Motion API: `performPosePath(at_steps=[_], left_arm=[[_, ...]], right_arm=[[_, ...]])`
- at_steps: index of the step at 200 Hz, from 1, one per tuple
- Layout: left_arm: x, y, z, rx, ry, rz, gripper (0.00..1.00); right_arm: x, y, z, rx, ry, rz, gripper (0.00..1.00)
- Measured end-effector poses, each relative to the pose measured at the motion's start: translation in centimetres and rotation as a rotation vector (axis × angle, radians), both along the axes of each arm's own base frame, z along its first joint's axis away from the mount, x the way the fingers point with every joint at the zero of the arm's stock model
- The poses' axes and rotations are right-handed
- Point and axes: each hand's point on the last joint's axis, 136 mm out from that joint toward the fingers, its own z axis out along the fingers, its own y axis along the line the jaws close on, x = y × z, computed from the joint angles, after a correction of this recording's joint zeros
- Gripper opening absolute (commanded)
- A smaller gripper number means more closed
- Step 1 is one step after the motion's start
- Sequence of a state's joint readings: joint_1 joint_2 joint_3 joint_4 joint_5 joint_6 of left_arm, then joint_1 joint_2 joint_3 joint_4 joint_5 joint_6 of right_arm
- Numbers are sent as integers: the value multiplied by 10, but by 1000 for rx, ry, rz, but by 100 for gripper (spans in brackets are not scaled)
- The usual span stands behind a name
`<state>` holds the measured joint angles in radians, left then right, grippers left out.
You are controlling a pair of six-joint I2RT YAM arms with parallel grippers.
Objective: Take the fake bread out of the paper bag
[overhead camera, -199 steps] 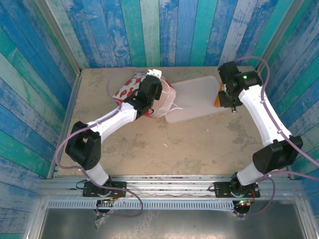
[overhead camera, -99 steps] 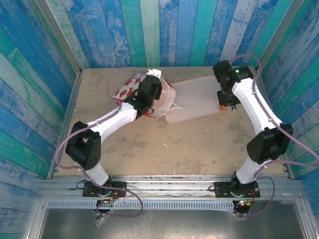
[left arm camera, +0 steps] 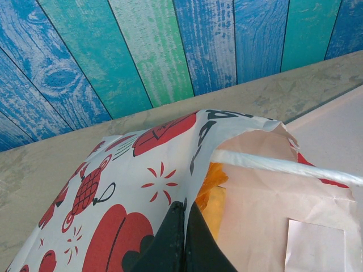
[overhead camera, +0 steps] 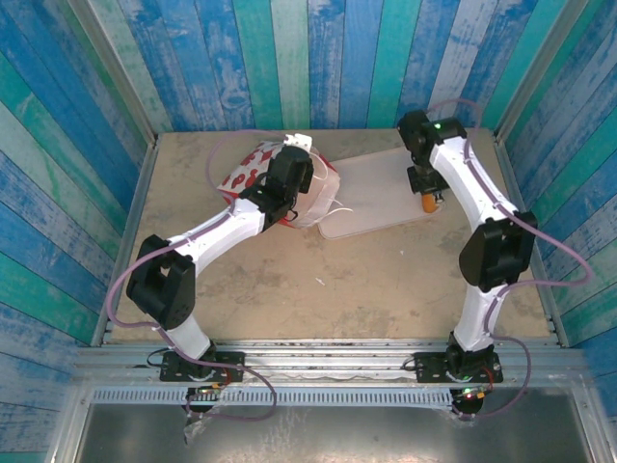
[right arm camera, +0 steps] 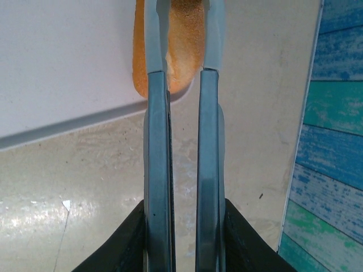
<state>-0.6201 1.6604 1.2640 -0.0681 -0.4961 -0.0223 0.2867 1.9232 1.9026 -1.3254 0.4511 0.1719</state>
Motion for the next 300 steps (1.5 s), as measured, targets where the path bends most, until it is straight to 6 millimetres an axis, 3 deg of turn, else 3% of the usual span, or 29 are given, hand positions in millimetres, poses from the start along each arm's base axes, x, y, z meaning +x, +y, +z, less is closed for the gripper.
performPosePath(at_steps=[85, 134, 205, 300], left_arm=[[0, 1, 0, 3, -2, 2, 0], [0, 1, 0, 8, -2, 0, 0], [0, 1, 1, 11, -2, -1, 0], [0, 0, 0, 19, -2, -6, 0]], right_arm=[[39, 22, -47, -9, 64, 50, 34], [41, 27, -71, -9, 126, 65, 41], [47, 32, -59, 25, 95, 78, 42], [39, 45, -6, 152, -24, 99, 36]])
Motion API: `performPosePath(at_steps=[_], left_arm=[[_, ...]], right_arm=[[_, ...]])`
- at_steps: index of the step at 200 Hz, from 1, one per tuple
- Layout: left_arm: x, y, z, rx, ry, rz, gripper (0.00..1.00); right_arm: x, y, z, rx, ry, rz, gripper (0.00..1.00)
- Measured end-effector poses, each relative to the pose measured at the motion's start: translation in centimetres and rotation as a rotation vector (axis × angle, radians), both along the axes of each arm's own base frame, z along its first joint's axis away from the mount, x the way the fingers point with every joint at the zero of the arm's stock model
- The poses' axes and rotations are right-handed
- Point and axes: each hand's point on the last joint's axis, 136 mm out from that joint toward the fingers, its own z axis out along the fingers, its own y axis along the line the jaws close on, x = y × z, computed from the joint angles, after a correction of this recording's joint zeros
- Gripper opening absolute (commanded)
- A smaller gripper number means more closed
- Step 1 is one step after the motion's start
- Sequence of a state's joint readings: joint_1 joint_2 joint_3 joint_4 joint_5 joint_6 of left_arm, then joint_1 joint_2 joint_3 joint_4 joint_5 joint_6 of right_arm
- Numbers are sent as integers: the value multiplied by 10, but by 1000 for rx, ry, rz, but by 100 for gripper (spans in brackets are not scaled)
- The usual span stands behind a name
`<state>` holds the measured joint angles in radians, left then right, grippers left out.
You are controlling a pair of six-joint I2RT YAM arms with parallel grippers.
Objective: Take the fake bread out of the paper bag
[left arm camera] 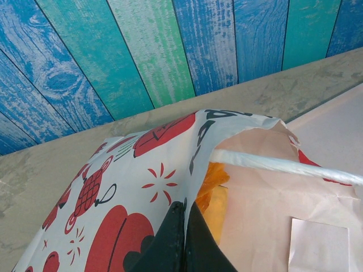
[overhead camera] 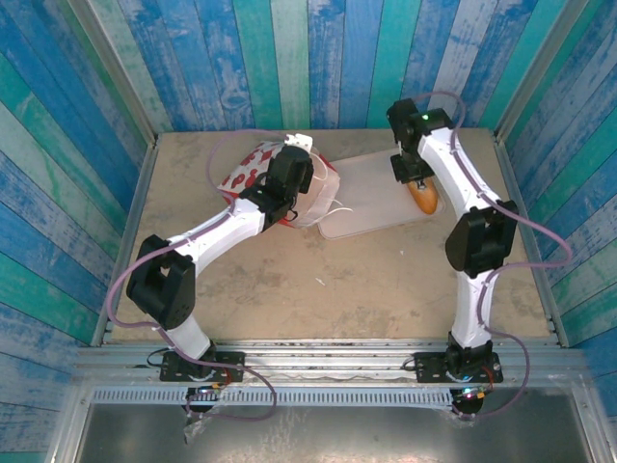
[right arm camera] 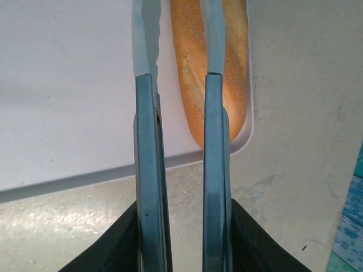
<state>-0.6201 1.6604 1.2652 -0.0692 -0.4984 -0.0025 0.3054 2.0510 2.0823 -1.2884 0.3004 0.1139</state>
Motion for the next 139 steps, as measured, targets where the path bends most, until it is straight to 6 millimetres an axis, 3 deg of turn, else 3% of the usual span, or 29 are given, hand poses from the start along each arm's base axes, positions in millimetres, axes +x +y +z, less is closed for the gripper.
performPosePath(at_steps=[62, 120, 139], left_arm=[[0, -1, 0, 2, 0, -8, 0], [-1, -5, -6, -11, -4, -28, 0], [-2, -5, -8, -13, -5, -31, 0]], right_arm=[[-41, 20, 19, 242, -24, 44, 32], [-95, 63, 29, 595, -19, 147, 32], [-110, 73, 35, 686, -25, 161, 37]])
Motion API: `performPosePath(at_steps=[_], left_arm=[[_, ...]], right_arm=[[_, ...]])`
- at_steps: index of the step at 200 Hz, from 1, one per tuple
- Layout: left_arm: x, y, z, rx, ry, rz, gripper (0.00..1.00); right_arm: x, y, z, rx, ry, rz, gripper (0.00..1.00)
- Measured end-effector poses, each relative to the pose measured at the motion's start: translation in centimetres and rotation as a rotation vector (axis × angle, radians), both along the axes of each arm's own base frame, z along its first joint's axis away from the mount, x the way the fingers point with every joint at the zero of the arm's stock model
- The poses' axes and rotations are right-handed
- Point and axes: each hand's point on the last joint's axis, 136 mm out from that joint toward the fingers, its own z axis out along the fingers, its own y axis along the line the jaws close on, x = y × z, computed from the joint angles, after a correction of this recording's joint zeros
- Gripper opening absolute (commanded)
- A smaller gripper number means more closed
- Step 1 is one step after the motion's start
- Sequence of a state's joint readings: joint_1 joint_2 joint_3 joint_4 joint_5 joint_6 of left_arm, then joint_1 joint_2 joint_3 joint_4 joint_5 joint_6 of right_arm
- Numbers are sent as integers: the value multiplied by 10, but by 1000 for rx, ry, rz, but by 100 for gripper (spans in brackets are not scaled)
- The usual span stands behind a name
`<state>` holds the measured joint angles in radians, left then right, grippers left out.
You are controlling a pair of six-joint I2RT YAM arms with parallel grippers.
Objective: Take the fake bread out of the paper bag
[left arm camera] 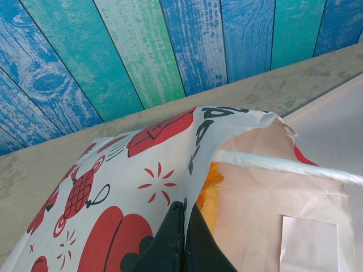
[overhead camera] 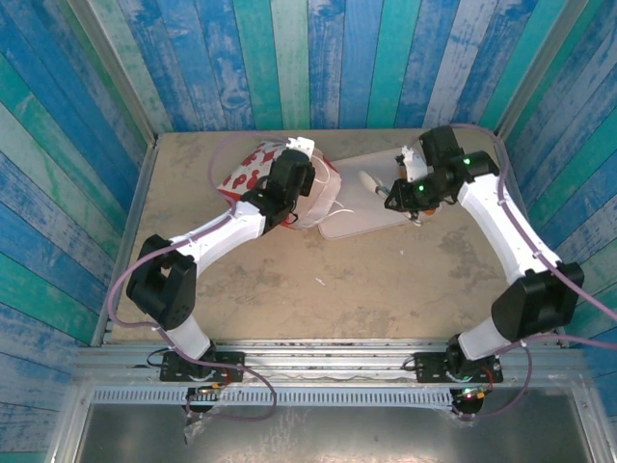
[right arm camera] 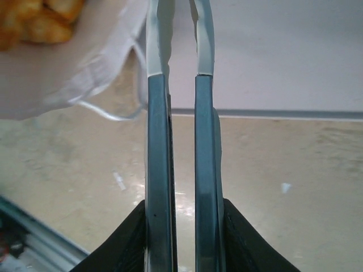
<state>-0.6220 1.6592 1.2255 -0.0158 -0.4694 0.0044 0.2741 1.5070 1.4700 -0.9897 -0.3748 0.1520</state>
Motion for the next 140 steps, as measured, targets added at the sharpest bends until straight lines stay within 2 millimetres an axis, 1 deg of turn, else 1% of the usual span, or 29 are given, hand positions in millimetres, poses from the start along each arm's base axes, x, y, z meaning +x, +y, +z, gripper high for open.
performPosePath(at_steps=[27, 42, 56, 83, 115, 140], left_arm=[[0, 0, -1, -1, -1, -1, 0], [0, -1, 0, -4, -2, -4, 0], [0, -1, 0, -4, -2, -4, 0], [0, -2, -1, -6, 0, -9, 0], [0, -2, -1, -7, 0, -11, 0], [0, -2, -1, -7, 0, -11, 0]], right_arm=[[-17, 11, 12, 109, -19, 10, 38], [-26, 16, 18, 161, -30, 13, 33], [-33, 20, 19, 198, -30, 11, 32], [-42, 31, 14, 258, -5, 12, 36], [-47, 56, 2, 334, 49, 31, 36], [-40, 77, -2, 385, 72, 42, 37]])
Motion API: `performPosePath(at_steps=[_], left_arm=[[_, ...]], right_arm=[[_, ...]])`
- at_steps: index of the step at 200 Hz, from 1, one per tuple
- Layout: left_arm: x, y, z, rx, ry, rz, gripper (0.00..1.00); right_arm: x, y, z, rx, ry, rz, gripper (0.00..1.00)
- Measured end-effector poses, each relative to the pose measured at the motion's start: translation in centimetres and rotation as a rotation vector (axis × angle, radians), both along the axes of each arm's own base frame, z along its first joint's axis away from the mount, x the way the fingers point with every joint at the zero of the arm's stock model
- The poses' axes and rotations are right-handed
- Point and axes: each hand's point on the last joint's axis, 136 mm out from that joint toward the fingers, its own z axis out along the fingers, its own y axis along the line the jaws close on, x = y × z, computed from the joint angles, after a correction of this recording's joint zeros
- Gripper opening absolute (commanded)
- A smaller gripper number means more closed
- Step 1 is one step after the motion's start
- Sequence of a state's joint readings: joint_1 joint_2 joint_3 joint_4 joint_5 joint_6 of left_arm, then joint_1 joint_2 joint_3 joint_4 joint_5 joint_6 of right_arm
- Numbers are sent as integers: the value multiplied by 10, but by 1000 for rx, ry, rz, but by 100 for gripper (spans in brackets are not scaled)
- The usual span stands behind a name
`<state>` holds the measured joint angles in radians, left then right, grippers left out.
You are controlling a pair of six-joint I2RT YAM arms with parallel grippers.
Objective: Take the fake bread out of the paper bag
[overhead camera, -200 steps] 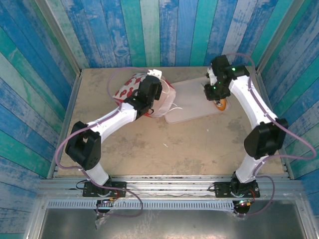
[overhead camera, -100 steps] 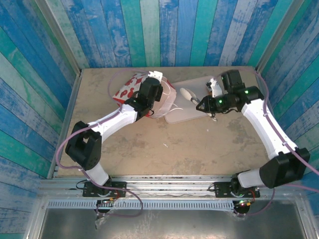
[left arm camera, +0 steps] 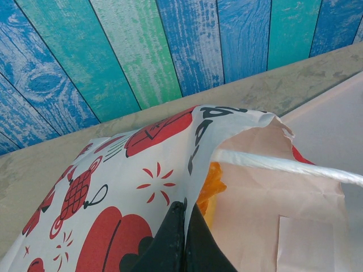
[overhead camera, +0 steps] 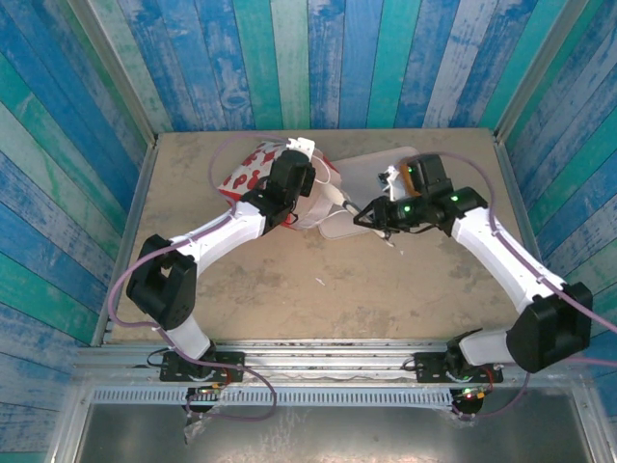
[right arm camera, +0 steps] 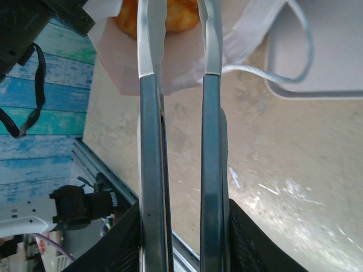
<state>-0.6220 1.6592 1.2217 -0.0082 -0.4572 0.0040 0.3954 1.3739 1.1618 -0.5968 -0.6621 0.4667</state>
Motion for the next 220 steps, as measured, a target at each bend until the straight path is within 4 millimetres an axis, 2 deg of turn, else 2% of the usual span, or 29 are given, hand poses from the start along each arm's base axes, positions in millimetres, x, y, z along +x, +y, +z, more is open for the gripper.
performPosePath(at_steps=[33, 79, 149, 220], left_arm=[[0, -1, 0, -2, 1, -4, 0], [0, -1, 0, -3, 2, -7, 0], [0, -2, 0, -4, 2, -9, 0], [0, -2, 0, -4, 3, -10, 0]], right_arm=[[19, 21, -9, 61, 28, -9, 38], [42, 39, -28, 109, 75, -35, 41], [50, 65, -61, 109, 139, -17, 44], [64, 82, -63, 131, 126, -2, 44]])
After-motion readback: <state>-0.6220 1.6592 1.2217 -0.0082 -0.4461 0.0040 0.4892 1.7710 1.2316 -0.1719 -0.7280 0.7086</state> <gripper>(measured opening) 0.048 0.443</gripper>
